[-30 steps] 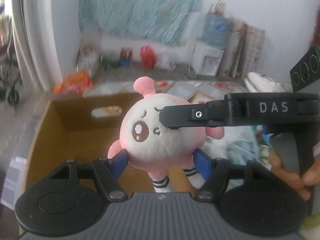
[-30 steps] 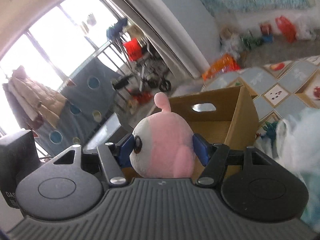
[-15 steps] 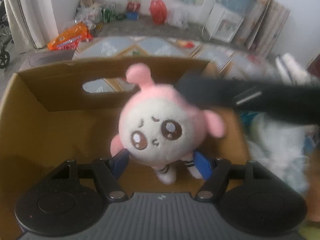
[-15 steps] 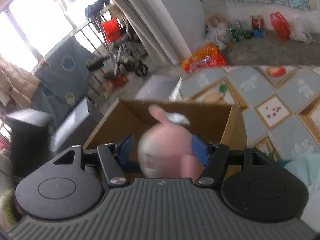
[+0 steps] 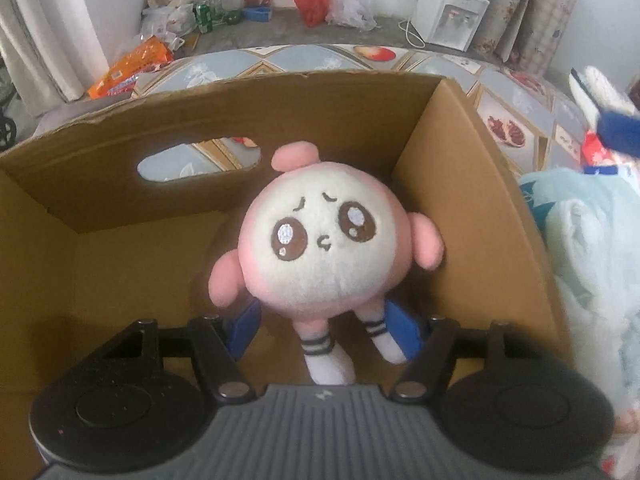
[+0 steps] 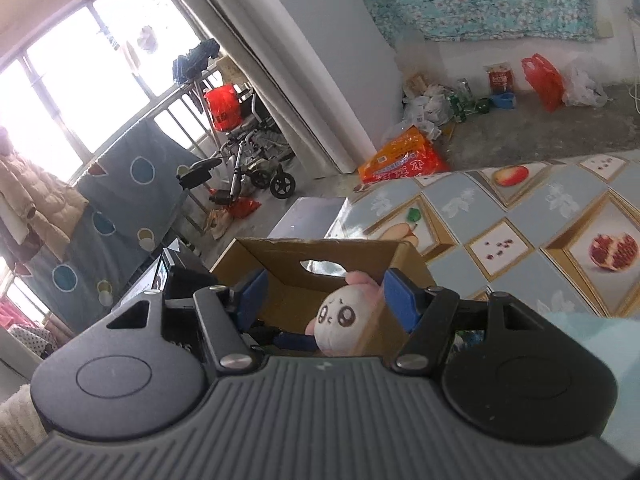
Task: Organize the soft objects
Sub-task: 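Carry the doll over the cardboard box and open the right gripper, then move the right tool back to the blue-and-white medicine box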
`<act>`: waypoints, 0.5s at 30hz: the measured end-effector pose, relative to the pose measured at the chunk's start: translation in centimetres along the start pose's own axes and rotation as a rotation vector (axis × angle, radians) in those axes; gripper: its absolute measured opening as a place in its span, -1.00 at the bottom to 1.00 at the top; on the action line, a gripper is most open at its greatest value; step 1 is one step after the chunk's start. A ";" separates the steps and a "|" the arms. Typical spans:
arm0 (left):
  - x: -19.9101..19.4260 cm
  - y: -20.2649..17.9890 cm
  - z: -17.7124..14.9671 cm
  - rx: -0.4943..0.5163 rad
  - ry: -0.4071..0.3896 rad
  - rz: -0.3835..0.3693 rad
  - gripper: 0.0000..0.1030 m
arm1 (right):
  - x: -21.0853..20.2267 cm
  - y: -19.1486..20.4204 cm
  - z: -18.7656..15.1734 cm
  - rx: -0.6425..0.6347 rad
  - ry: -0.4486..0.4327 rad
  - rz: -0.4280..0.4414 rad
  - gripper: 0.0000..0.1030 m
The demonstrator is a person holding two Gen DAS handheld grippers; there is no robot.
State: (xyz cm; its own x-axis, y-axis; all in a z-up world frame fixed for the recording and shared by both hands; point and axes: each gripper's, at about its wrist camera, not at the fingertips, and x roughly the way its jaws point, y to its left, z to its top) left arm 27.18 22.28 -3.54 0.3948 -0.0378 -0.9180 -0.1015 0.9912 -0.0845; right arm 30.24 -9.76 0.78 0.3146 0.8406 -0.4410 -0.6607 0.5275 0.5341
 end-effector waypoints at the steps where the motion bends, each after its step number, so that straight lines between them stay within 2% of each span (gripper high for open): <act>1: -0.6 0.1 -0.2 -0.014 -0.003 -0.005 0.56 | -0.8 -0.1 -0.2 0.007 -0.004 0.000 0.26; 5: -3.6 0.6 -0.4 -0.056 -0.074 0.004 0.59 | -4.7 -0.5 -1.2 0.018 -0.043 -0.007 0.32; 10: -10.7 -0.9 -2.7 -0.064 -0.213 -0.013 0.60 | -11.8 -1.2 -3.8 0.062 -0.131 -0.008 0.42; 11: -12.6 -1.5 -3.7 -0.052 -0.260 -0.029 0.64 | -13.7 -1.5 -4.8 0.072 -0.159 -0.012 0.43; 13: -15.9 -3.2 -5.6 -0.011 -0.338 -0.058 0.84 | -17.6 -2.4 -7.1 0.097 -0.218 -0.022 0.47; 15: -18.7 -5.3 -7.9 0.039 -0.405 -0.085 0.86 | -20.8 -3.3 -9.5 0.123 -0.269 -0.037 0.48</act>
State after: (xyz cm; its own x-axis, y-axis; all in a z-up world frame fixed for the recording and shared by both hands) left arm 13.10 16.74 11.00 0.7284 -0.0741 -0.6811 -0.0220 0.9911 -0.1314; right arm 19.38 -30.12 1.36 0.5168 0.8145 -0.2636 -0.5634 0.5555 0.6116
